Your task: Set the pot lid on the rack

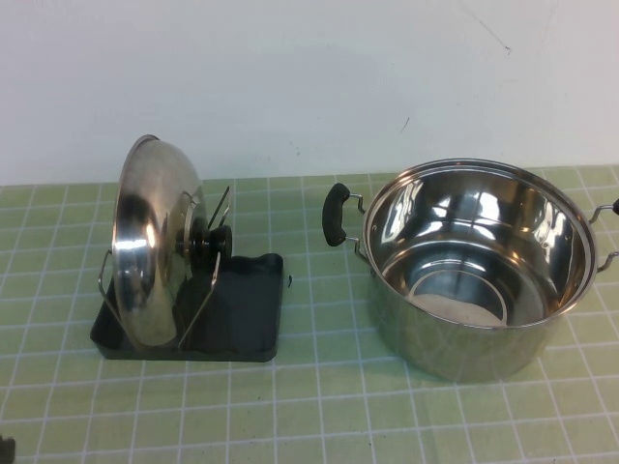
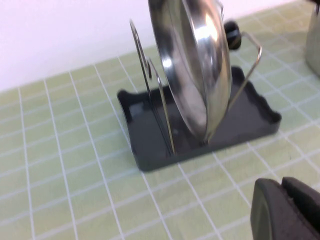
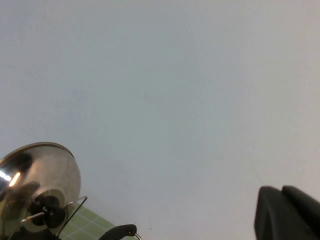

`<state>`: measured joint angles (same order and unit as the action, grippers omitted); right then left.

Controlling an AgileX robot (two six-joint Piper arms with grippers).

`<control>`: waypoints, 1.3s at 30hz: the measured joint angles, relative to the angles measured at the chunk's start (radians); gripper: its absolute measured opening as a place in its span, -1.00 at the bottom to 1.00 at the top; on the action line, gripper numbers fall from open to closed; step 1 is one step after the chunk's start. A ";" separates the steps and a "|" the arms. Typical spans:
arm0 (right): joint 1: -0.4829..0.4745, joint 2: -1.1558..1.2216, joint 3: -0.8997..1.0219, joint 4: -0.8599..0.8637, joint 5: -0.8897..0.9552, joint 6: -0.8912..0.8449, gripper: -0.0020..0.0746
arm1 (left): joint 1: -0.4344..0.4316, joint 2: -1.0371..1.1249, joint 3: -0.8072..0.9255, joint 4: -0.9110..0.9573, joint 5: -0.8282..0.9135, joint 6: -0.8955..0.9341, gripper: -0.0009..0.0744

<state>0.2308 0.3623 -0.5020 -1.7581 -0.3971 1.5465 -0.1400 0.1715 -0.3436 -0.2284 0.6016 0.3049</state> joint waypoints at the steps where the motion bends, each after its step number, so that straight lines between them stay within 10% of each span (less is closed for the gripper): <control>1: 0.000 0.000 0.002 0.000 0.007 0.000 -0.95 | 0.000 0.000 0.013 0.000 0.002 0.000 -0.97; 32: 0.000 -0.008 0.159 0.000 0.242 -0.009 -0.95 | 0.000 -0.002 0.100 0.004 -0.018 0.000 -0.98; 39: 0.000 -0.038 0.190 0.380 0.343 -0.453 -0.95 | 0.000 -0.003 0.100 0.004 -0.018 0.000 -0.98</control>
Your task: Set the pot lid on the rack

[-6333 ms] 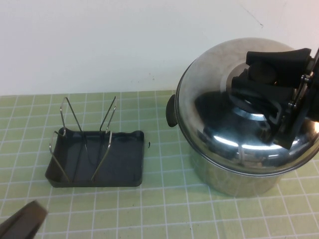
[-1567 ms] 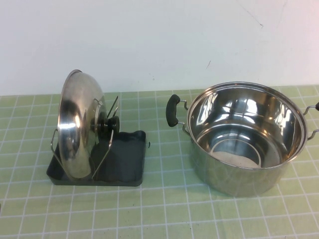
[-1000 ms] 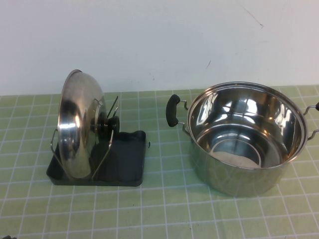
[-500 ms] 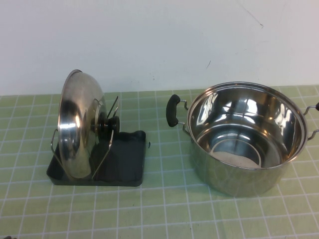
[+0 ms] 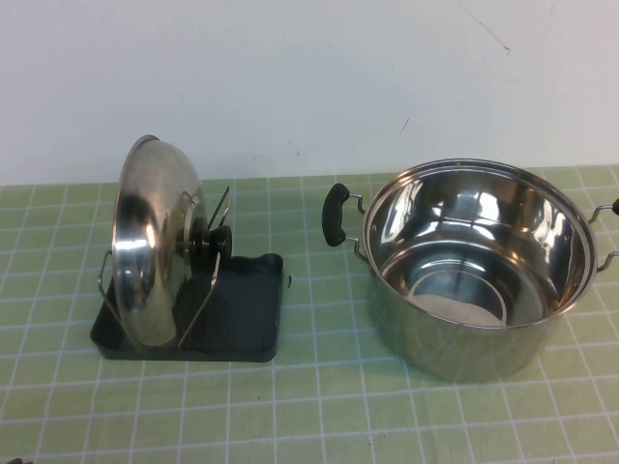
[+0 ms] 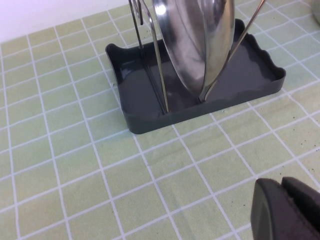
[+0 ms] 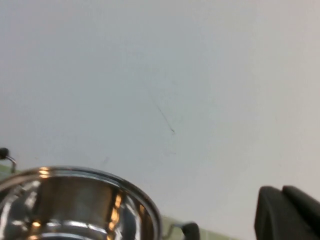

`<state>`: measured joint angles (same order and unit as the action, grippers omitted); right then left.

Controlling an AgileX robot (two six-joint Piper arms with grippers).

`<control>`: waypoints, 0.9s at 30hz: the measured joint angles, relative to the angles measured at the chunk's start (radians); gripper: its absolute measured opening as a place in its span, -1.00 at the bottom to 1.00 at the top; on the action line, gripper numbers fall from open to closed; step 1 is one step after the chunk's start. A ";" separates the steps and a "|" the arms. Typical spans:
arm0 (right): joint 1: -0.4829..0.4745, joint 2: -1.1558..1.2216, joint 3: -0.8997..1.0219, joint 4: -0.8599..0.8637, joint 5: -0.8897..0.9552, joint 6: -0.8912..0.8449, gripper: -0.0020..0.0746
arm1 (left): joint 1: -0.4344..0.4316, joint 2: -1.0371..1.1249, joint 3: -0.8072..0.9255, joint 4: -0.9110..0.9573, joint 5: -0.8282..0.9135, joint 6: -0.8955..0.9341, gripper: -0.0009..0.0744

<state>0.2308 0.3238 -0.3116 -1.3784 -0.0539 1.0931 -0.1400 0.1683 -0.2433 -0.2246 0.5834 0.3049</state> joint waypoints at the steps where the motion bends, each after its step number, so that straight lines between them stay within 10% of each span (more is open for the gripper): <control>1: 0.000 -0.005 0.000 0.187 0.046 -0.190 -0.95 | 0.000 0.000 0.000 -0.002 0.000 0.000 -0.98; 8: -0.015 -0.151 0.000 1.136 0.455 -1.024 -0.95 | 0.000 -0.001 0.000 -0.003 0.000 0.004 -0.98; 18: -0.328 -0.337 0.057 1.152 0.478 -1.087 -0.95 | 0.000 -0.001 0.000 -0.006 0.000 0.004 -0.98; 27: -0.341 -0.337 0.185 1.292 0.351 -1.139 -0.95 | 0.000 -0.001 0.000 -0.006 0.000 0.004 -0.98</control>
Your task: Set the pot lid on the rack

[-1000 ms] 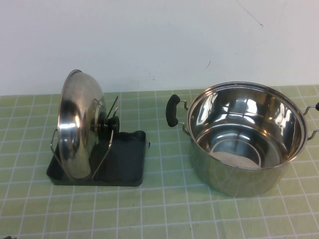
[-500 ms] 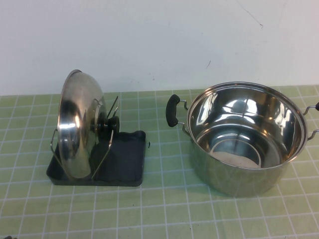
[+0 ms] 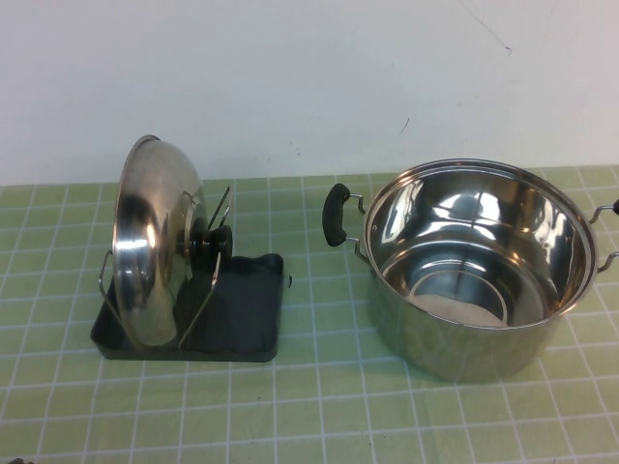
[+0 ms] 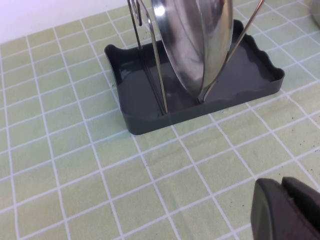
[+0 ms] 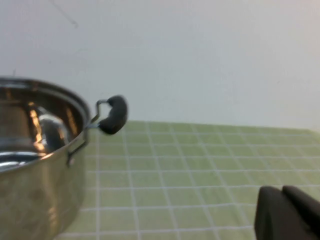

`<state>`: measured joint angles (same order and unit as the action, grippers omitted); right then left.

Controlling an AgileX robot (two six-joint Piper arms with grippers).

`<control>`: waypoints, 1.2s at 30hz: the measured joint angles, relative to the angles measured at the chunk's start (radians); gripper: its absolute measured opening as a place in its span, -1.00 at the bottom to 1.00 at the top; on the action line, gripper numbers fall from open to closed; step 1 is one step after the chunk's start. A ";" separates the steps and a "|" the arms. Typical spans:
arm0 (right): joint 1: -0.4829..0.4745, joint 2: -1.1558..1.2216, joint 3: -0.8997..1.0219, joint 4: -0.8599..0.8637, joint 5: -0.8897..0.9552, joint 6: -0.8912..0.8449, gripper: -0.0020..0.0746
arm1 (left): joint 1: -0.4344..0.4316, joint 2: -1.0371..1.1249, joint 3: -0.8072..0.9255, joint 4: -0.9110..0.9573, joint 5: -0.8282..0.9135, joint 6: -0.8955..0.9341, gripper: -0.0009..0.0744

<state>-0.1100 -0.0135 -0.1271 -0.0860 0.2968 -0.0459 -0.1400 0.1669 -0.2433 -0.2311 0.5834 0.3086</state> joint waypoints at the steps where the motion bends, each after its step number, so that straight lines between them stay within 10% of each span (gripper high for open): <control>1: 0.015 0.000 0.027 0.026 -0.008 -0.017 -0.95 | 0.000 0.000 0.000 0.000 0.000 0.000 -0.98; 14: 0.239 0.000 0.154 -0.035 0.000 0.150 -0.95 | 0.000 0.000 0.000 -0.002 -0.002 0.002 -0.98; 36: 0.160 0.000 0.152 -0.132 0.049 0.182 -0.95 | 0.000 0.000 0.000 -0.002 -0.002 0.002 -0.98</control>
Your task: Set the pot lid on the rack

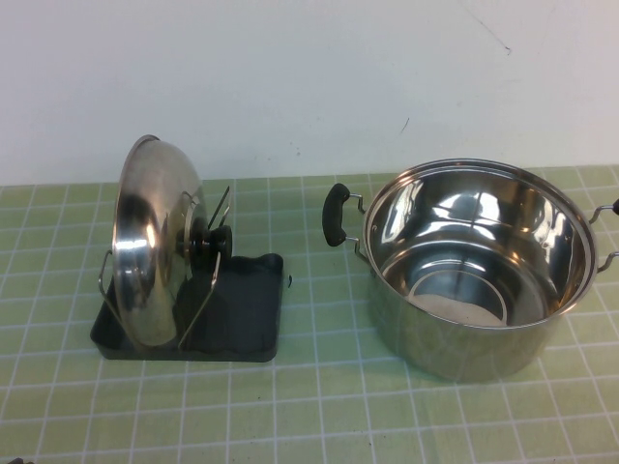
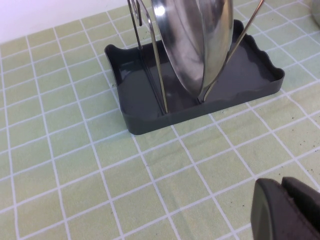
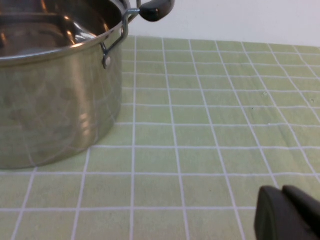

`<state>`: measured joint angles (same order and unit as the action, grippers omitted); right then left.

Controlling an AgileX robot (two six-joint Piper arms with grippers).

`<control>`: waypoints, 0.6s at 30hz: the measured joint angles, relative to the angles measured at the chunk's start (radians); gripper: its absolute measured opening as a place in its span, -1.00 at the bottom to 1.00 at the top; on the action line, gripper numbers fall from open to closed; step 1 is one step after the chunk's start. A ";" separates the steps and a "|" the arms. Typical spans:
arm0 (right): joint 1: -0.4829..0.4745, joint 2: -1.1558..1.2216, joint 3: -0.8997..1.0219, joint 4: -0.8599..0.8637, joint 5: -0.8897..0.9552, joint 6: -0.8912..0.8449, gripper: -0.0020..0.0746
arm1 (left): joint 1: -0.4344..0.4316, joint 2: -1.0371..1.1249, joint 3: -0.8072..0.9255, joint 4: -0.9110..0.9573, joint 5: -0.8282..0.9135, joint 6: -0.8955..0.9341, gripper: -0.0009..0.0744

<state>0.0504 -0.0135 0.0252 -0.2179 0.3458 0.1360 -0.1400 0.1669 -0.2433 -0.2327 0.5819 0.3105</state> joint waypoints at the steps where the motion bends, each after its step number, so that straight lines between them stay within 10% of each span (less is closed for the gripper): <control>1: 0.000 0.000 0.000 -0.002 0.000 0.000 -0.95 | 0.000 0.000 0.000 0.000 0.000 0.000 -0.98; 18: 0.000 0.000 0.000 -0.002 0.000 -0.020 -0.95 | 0.000 0.000 0.002 0.000 0.000 0.000 -0.98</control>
<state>0.0504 -0.0135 0.0252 -0.2195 0.3458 0.1165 -0.1400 0.1669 -0.2418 -0.2327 0.5819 0.3105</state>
